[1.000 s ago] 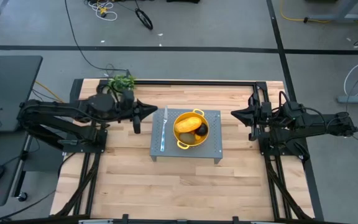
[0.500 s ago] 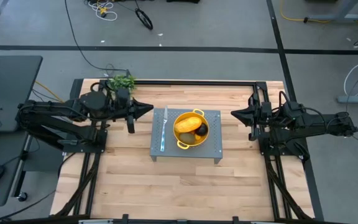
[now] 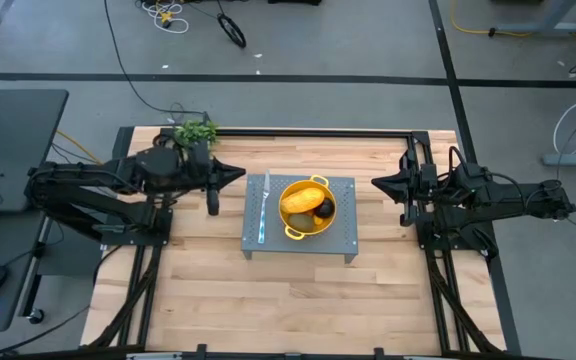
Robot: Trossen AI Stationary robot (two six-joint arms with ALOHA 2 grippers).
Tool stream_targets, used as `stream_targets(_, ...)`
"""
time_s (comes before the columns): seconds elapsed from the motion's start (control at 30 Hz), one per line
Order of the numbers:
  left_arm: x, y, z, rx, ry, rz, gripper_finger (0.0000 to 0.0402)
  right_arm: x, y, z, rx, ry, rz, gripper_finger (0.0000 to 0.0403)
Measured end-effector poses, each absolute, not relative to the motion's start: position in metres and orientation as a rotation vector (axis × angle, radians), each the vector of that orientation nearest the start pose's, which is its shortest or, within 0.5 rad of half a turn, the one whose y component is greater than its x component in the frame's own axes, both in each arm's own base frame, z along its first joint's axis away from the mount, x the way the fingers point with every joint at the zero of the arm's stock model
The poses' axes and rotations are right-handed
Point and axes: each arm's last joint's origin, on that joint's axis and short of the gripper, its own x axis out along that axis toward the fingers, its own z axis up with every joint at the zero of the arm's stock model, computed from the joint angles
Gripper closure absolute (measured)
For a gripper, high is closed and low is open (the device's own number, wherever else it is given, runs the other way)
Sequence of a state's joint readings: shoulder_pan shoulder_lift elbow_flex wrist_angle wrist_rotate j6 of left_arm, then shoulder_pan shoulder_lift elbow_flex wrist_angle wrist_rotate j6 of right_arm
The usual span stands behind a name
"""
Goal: Pick & Place Fruit
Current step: Return to Home Position
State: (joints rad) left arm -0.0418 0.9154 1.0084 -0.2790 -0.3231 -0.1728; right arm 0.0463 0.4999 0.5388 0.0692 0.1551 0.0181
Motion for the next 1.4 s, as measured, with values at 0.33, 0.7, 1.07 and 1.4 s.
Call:
stream_targets(0.33, 0.194, 0.001, 0.345, -0.044, 0.275, 0.222, 0.0399, 0.127, 0.001, 0.31, 0.029, -0.109, -0.108, 0.0387)
stream_targets(0.7, 0.201, -0.002, 0.282, -0.009, 0.177, 0.124, 0.0399, 0.127, 0.001, 0.31, 0.029, -0.109, -0.108, 0.0387)
stream_targets(1.07, 0.183, -0.002, 0.222, -0.022, 0.09, 0.088, 0.0399, 0.127, 0.001, 0.31, 0.029, -0.109, -0.108, 0.0387)
stream_targets(1.4, 0.151, -0.006, 0.199, -0.041, 0.012, -0.074, 0.0399, 0.127, 0.001, 0.31, 0.029, -0.109, -0.108, 0.0387)
